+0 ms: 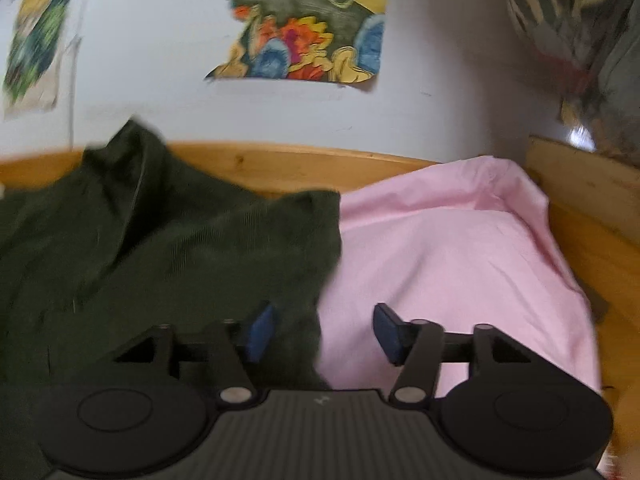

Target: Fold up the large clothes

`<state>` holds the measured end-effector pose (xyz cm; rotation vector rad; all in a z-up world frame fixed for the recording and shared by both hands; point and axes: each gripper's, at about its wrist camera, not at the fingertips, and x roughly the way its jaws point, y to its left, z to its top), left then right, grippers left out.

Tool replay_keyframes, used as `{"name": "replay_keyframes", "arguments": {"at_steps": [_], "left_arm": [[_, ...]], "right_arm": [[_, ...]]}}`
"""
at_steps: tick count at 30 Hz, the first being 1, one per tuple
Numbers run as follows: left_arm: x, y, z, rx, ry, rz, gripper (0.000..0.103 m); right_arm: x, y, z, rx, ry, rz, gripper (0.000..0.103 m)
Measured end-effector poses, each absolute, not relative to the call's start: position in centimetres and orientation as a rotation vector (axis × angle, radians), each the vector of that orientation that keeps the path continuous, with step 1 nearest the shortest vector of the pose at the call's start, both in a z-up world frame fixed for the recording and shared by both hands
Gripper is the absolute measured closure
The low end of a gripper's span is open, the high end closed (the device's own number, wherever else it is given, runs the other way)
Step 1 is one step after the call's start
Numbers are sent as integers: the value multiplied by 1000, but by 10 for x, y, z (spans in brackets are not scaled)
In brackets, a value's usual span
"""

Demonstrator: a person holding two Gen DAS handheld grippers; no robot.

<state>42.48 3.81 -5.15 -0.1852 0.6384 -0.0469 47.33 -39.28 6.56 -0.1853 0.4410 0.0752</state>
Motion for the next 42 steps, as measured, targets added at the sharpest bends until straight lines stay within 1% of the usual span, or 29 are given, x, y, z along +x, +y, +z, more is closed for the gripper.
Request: {"name": "replay_keyframes", "arguments": {"at_steps": [6,10,11,12,13,15,17,20,22,23,24,25,26,27,28,29,30,31,33,35,36,40,42], "left_arm": [[424,35,-51,-172,638,-32,71],[426,35,-50,-180,648,-26,70],[426,35,-50,-176,649,-23,70],[426,34,-50,-170,648,-21,70],[425,33,-50,-164,647,-19,70],[425,33,-50,-160,649,-14,70],[424,32,-49,-162,653,-12,70],[425,31,-50,-151,656,-15,70],[425,31,-50,-139,658,-20,70],[426,32,-50,-137,660,-21,70],[426,32,-50,-137,661,-24,70],[426,33,-50,-138,662,-24,69],[426,33,-50,-139,662,-24,69],[426,33,-51,-140,662,-23,69],[425,32,-51,-141,661,-20,69],[425,32,-51,-141,660,-18,69],[425,31,-51,-140,660,-15,69],[425,31,-51,-140,660,-13,69],[425,31,-50,-145,663,-15,69],[425,33,-50,-153,663,-21,69],[425,32,-51,-145,664,-20,69],[425,26,-53,-98,658,-13,68],[423,30,-50,-118,661,-19,67]], "right_arm": [[439,-381,42,-454,460,70,41],[448,-354,18,-734,469,92,43],[452,-348,13,-789,461,92,50],[455,-345,12,-816,452,94,66],[456,-343,11,-821,445,101,76],[453,-342,15,-790,421,107,84],[441,-347,18,-761,374,106,87],[437,-363,23,-594,406,77,87],[440,-361,18,-570,435,83,86],[440,-358,15,-595,433,82,81],[438,-353,12,-644,412,69,72],[436,-348,8,-710,384,56,65],[434,-343,6,-770,353,55,56],[431,-339,4,-814,328,64,56],[430,-335,1,-862,312,71,58],[431,-332,0,-909,307,81,67],[432,-329,-3,-950,315,103,87],[432,-328,-4,-970,319,106,95],[431,-334,-1,-939,336,88,98],[430,-347,8,-825,359,54,99],[431,-353,10,-769,381,44,102],[445,-374,4,-521,530,-19,103],[442,-377,8,-456,506,-20,103]]}}
